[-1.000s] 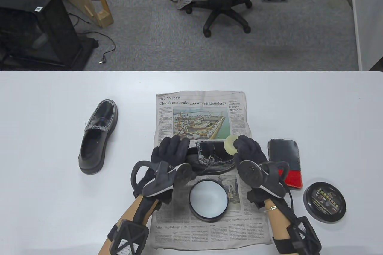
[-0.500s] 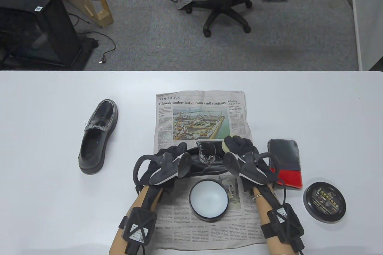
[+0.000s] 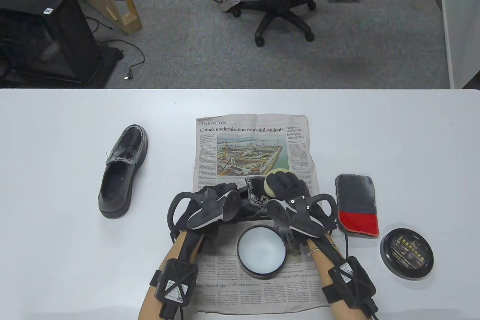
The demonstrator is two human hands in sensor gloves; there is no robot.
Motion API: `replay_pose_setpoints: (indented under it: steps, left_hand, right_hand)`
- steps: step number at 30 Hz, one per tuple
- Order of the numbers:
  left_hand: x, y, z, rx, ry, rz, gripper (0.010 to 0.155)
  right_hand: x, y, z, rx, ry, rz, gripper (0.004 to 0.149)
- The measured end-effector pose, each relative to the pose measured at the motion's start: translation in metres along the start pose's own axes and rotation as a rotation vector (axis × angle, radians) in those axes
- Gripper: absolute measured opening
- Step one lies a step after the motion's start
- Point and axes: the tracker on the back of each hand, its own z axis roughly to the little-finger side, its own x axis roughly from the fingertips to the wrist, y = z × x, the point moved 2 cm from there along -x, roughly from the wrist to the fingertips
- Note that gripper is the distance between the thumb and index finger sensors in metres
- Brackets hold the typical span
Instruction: Dip and apply leather care cream with polishing sponge on shoes
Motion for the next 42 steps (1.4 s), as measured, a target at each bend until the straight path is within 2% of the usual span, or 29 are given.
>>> replay_pose_setpoints:
  steps: [2, 5, 8, 12, 15, 17, 19, 21, 25, 28, 32, 38, 42]
  left_hand:
    - [0.0, -0.001, 0.002, 0.007, 0.012, -0.007, 0.091]
    - [0.001, -0.001, 0.004, 0.016, 0.022, -0.015, 0.092]
    - [0.001, 0.0, 0.003, 0.013, 0.031, -0.015, 0.092]
    - [0.0, 0.001, 0.001, 0.001, 0.034, -0.001, 0.092]
    - [-0.001, -0.001, 0.002, 0.035, 0.017, 0.003, 0.091]
    - [-0.002, -0.001, 0.002, 0.036, 0.012, 0.016, 0.09]
    - [-0.001, -0.001, 0.002, 0.027, 0.01, 0.016, 0.09]
    - [0.0, -0.002, 0.003, 0.035, 0.008, 0.007, 0.09]
    - [0.001, -0.003, 0.004, 0.035, 0.005, 0.002, 0.092]
    - [0.001, -0.002, 0.003, 0.003, 0.009, 0.006, 0.093]
    - [0.001, -0.002, 0.003, -0.003, 0.02, -0.011, 0.097]
    - [0.001, -0.003, 0.002, 0.003, 0.013, -0.02, 0.096]
    - [0.001, -0.003, 0.003, 0.006, 0.004, -0.009, 0.095]
  right_hand:
    - [-0.006, 0.005, 0.011, 0.003, 0.056, -0.033, 0.049]
    - [-0.001, 0.016, 0.032, 0.127, 0.104, -0.096, 0.051]
    - [0.018, 0.019, 0.045, -0.006, 0.102, -0.104, 0.053]
    - [0.044, 0.012, 0.028, 0.059, -0.014, -0.055, 0.053]
    - [0.052, 0.002, 0.007, 0.059, -0.11, -0.027, 0.052]
    - [0.047, -0.007, -0.009, 0.023, -0.158, 0.003, 0.051]
    - [0.034, -0.009, -0.014, -0.012, -0.142, -0.004, 0.051]
    - [0.015, -0.007, -0.009, -0.001, -0.082, -0.041, 0.051]
    - [-0.001, 0.006, 0.01, 0.004, 0.047, -0.089, 0.052]
    - [0.006, 0.019, 0.031, 0.111, 0.104, -0.137, 0.055]
    - [0.024, 0.019, 0.043, 0.036, 0.113, -0.169, 0.058]
    - [0.051, 0.001, 0.018, 0.05, -0.049, -0.118, 0.057]
    - [0.038, -0.013, -0.005, -0.09, -0.106, -0.077, 0.057]
